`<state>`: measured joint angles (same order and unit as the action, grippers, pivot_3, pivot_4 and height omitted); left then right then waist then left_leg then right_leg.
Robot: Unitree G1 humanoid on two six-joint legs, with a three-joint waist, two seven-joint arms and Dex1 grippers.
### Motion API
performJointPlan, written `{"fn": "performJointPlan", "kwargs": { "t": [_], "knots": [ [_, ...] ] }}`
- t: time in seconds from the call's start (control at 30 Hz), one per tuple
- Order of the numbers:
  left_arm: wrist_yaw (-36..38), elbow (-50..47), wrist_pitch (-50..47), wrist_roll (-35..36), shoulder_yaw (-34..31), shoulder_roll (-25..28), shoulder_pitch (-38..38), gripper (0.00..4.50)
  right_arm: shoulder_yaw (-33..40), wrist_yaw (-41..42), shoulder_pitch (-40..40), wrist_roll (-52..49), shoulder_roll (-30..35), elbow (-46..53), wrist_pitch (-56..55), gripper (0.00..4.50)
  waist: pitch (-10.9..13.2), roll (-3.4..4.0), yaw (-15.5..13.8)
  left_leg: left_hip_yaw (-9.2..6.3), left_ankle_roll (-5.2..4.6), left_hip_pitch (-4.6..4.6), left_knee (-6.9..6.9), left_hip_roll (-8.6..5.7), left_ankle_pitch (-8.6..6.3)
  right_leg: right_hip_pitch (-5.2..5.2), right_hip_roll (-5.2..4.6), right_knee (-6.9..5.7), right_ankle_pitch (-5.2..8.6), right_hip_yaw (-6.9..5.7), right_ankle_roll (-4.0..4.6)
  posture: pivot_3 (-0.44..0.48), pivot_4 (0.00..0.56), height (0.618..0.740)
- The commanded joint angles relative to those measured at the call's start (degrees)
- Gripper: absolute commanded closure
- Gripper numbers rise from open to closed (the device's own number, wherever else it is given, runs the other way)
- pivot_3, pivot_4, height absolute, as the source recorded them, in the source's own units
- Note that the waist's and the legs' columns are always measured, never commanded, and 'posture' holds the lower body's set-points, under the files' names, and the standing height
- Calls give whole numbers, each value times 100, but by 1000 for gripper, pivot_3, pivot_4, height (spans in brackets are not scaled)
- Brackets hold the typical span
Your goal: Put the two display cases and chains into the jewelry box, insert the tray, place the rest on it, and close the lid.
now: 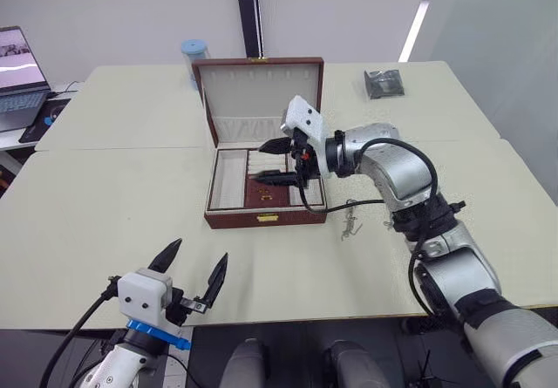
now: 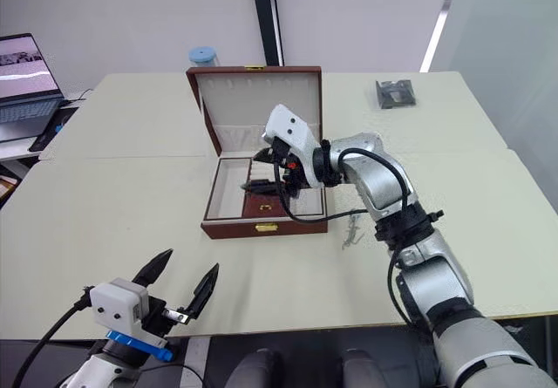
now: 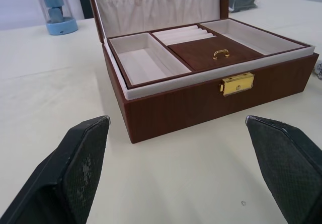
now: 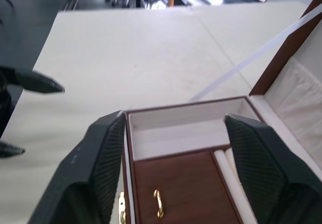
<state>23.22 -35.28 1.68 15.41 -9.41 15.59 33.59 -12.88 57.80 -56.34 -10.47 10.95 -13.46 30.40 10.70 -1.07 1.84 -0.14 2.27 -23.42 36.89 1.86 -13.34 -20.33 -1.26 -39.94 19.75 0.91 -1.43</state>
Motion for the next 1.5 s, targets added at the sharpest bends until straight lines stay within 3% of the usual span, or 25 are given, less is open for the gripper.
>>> {"fn": "performJointPlan", "kwargs": {
  "t": [0.03, 0.27, 0.67, 0.93, 1.07, 1.17, 1.33, 1.43, 1.5],
  "knots": [
    [26, -94, 40, 68, -83, 54, -54, 0, 246, -401, 211, -36, -203, -276, -753, 2489, -1, -1, -1, 0, 0, 0, 0, -1, 0, 0, -1, 0, 0, 1, 0, 0, 150, 740],
    [106, 36, 4, 109, -77, 142, -254, 0, -45, -871, 435, 401, -430, -1021, -1311, 4409, 0, -1, 0, 4, 0, 1, 0, 2, 0, -3, 2, -4, 0, 4, 0, 0, 150, 740],
    [183, 130, -14, 139, -62, 231, -392, 0, -299, -1025, 513, 799, -465, -1705, -1252, 4473, -5, -6, 1, 5, 1, 15, -1, 3, 0, 9, 2, -5, 0, 4, 0, 0, 150, 740],
    [275, 143, -186, 305, -188, 345, -498, 0, 296, -615, 646, -112, -486, -735, -1023, 4473, -5, -5, 0, 4, 0, 7, -2, 4, 0, 2, 2, -5, 0, 3, 0, 0, 150, 740],
    [282, 198, -693, 795, -586, 566, -734, 0, 691, -431, 854, -511, -34, -225, -697, 3678, -5, -6, -15, -1, 1, 3, -1, 3, 0, 2, 1, -4, 0, -2, 0, 0, 150, 740],
    [396, 300, -1169, 1246, -1029, 906, -921, 0, 1039, -436, 1035, -788, 402, 32, -361, 2761, -6, -7, -28, -6, 0, 4, 1, 1, 0, 6, 0, -3, 0, -4, 0, 0, 150, 740],
    [909, 846, -1841, 1952, -1729, 1644, -1195, 0, 1352, -184, 1738, -769, 1319, 310, -745, 1244, -6, -8, -15, -3, 0, 4, -2, -1, 0, 5, 0, -1, 0, -2, 0, 0, 150, 740],
    [1277, 1384, -1901, 1882, -1875, 2071, -1409, 0, 1488, -78, 2131, -809, 1676, 394, -849, 211, -5, -7, 10, 5, 0, 7, -4, 2, 0, 3, 2, -1, 0, 5, 0, 0, 150, 740],
    [1519, 1851, -1878, 1772, -1967, 2427, -1697, 0, 1531, 118, 2572, -749, 2010, 550, -1089, 52, -5, -7, 1, 1, 1, 8, -4, 5, 1, 3, 8, -3, 0, 1, 0, 0, 150, 740]
  ]
}}
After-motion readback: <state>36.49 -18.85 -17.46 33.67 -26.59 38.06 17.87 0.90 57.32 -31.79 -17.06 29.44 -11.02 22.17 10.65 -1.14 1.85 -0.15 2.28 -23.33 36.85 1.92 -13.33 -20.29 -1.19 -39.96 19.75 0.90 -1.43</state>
